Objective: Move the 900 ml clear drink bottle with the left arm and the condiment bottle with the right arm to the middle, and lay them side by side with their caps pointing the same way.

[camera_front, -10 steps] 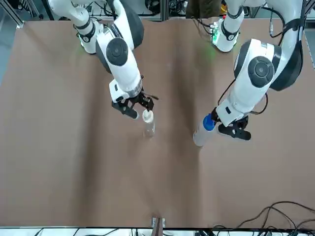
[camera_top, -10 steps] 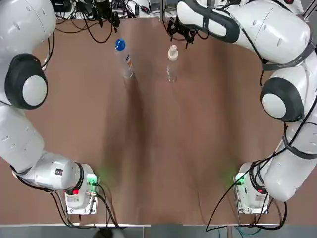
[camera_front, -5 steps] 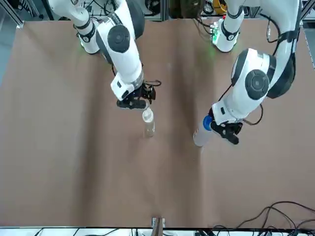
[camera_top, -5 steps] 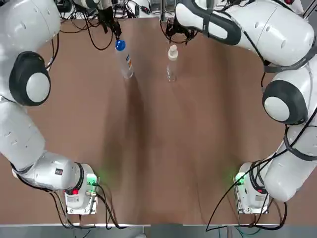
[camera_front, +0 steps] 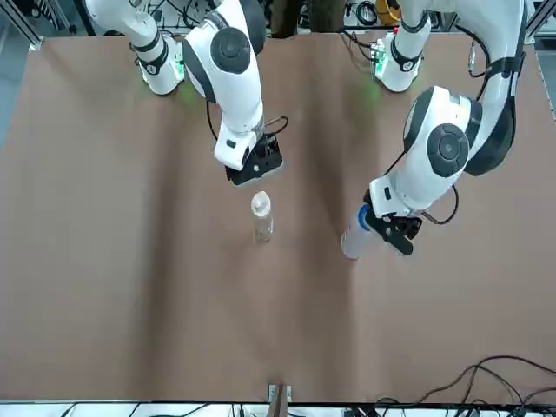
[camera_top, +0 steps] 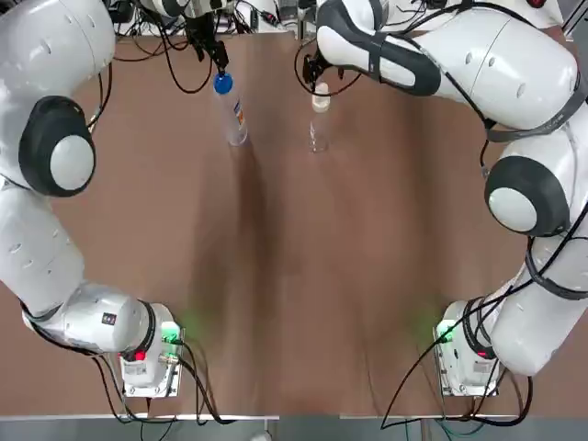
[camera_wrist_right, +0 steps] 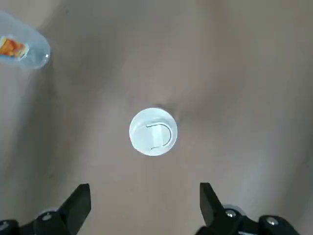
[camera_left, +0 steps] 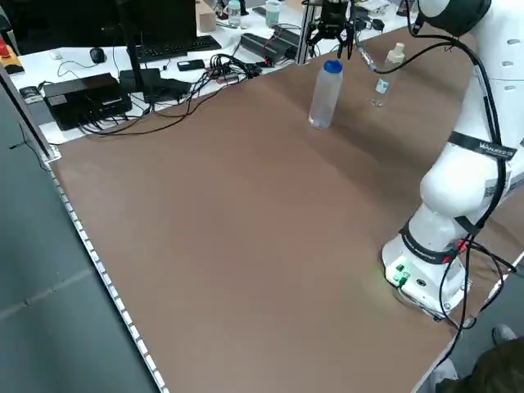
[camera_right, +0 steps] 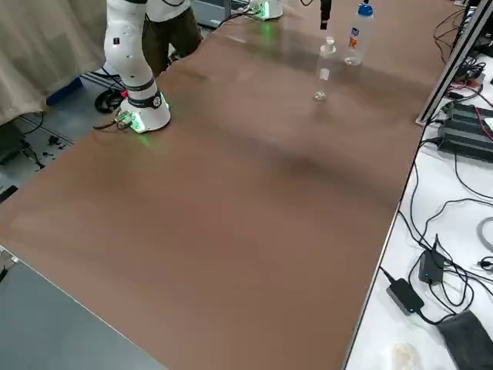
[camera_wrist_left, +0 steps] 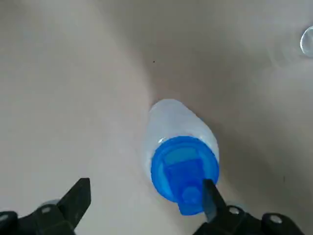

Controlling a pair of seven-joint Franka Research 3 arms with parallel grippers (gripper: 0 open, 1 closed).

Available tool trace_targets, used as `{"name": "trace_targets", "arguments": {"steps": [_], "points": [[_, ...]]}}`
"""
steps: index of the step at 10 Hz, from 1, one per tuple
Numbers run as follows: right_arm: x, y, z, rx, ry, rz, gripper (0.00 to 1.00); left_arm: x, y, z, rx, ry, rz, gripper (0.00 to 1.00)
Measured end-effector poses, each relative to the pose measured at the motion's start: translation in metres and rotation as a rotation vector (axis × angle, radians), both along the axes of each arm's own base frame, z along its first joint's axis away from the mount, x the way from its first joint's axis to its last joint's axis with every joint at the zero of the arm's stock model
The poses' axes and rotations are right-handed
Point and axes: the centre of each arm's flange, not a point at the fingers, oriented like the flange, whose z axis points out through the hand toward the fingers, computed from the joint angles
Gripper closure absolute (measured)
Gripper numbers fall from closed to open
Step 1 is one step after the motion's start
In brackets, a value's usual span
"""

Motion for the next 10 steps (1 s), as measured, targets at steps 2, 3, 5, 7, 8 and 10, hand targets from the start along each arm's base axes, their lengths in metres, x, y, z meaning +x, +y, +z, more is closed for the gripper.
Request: {"name": "trace_targets", "arguments": {"steps": [2, 3, 5, 7, 8, 10], "points": [[0.001, -0.001, 0.0, -0.011, -0.005, 0.202, 0.01, -0.008, -0.021, -0.007, 0.003, 0.012, -0.034, 0.0], [0.001, -0.001, -0.001, -0.016, -0.006, 0.286, 0.01, -0.011, -0.029, -0.013, 0.005, 0.022, -0.05, 0.0], [0.002, -0.002, -0.001, -0.023, -0.008, 0.408, 0.01, -0.012, -0.036, -0.021, 0.004, 0.032, -0.1, 0.0], [0.005, -0.006, -0.004, -0.047, -0.013, 0.556, 0.01, -0.01, -0.035, -0.027, 0.005, 0.04, -0.117, 0.0], [0.01, -0.01, -0.008, -0.057, -0.01, 0.624, 0.01, -0.009, -0.035, -0.028, 0.005, 0.042, -0.118, 0.0], [0.018, -0.018, -0.015, -0.074, -0.003, 0.744, 0.01, -0.01, -0.035, -0.028, 0.007, 0.045, -0.118, 0.0]]}}
